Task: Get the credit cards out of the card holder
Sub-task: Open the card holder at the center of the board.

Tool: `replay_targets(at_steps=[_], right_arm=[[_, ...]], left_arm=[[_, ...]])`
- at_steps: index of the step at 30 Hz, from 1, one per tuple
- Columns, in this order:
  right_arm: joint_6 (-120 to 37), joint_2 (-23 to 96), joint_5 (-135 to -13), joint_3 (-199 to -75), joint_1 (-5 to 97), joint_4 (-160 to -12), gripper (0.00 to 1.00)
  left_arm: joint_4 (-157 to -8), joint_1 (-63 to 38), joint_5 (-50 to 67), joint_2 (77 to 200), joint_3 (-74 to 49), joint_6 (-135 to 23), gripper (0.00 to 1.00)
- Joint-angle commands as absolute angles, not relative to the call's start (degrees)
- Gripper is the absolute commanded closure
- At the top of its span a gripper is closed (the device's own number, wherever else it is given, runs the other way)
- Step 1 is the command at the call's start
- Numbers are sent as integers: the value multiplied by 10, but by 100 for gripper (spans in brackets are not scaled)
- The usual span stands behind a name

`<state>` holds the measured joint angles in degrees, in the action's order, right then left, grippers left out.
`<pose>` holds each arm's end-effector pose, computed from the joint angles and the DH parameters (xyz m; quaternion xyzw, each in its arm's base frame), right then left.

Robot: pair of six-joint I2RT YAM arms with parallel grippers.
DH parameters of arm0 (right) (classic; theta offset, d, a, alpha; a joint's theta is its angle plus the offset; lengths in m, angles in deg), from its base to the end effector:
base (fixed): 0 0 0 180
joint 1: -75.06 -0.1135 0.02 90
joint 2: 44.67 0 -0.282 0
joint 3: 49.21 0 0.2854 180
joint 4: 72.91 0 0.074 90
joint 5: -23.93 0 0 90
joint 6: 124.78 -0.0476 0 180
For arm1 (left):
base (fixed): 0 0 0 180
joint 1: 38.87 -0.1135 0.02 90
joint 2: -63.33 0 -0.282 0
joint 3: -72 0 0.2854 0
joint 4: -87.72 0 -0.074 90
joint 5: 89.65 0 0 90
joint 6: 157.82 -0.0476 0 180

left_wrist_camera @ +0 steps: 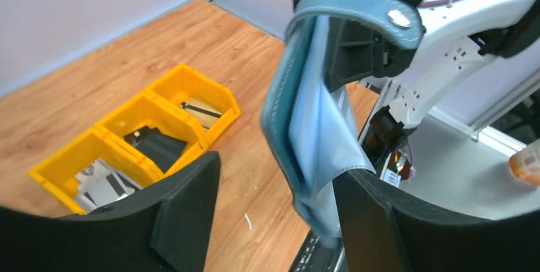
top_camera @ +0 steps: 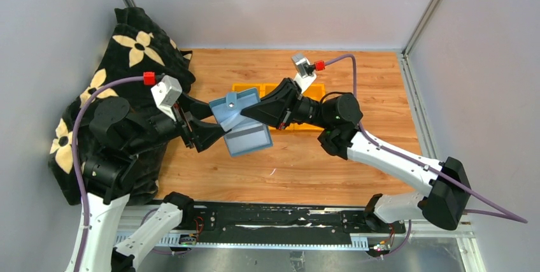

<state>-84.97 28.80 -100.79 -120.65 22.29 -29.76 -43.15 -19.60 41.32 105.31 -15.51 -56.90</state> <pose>0.1661 0.2634 0.4481 -0.2805 0.3887 0.7567 0.4446 0.1030 -0.0691 0.4989 0.2886 0.6636 -0.4133 0.5527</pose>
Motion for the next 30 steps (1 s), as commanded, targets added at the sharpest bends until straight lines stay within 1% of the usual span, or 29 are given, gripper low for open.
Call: replay_targets(at_steps=[1,4,7,9,15,17,19,20,23,25,27,30], right_arm=[[-858,293,-1026,-1224,208,-296,100],[-862,299,-1028,-1232,206,-302,100],[-873,307,-1035,-1242,202,-300,100],[-879,313,-1039,-1247,199,-293,100],[-909,324,-1035,-1253,194,-269,100],[-925,330,-1033,-1254,194,-255,96],[-940,334,-1031,-1252,194,-242,89],[-946,336,-1030,-1250,194,-234,82],[-959,341,-1031,-1236,194,-202,59],[-963,340,-1033,-1219,195,-180,47],[-961,333,-1040,-1193,197,-157,40],[-943,312,-1042,-1136,200,-126,36]], left_arm=[[-483,-194,451,1034,-150,-570,27],[-476,-194,444,1031,-150,-581,26],[-477,-194,431,1031,-147,-592,30],[-491,-194,432,1031,-139,-582,38],[-523,-194,410,1033,-123,-550,75],[-523,-194,390,1031,-122,-553,86],[-527,-194,363,1026,-123,-551,96],[-530,-194,348,1022,-123,-548,100],[-539,-194,339,1018,-124,-532,100],[-540,-194,353,1020,-127,-513,100],[-535,-194,358,1028,-133,-492,100],[-528,-195,364,1040,-152,-455,100]])
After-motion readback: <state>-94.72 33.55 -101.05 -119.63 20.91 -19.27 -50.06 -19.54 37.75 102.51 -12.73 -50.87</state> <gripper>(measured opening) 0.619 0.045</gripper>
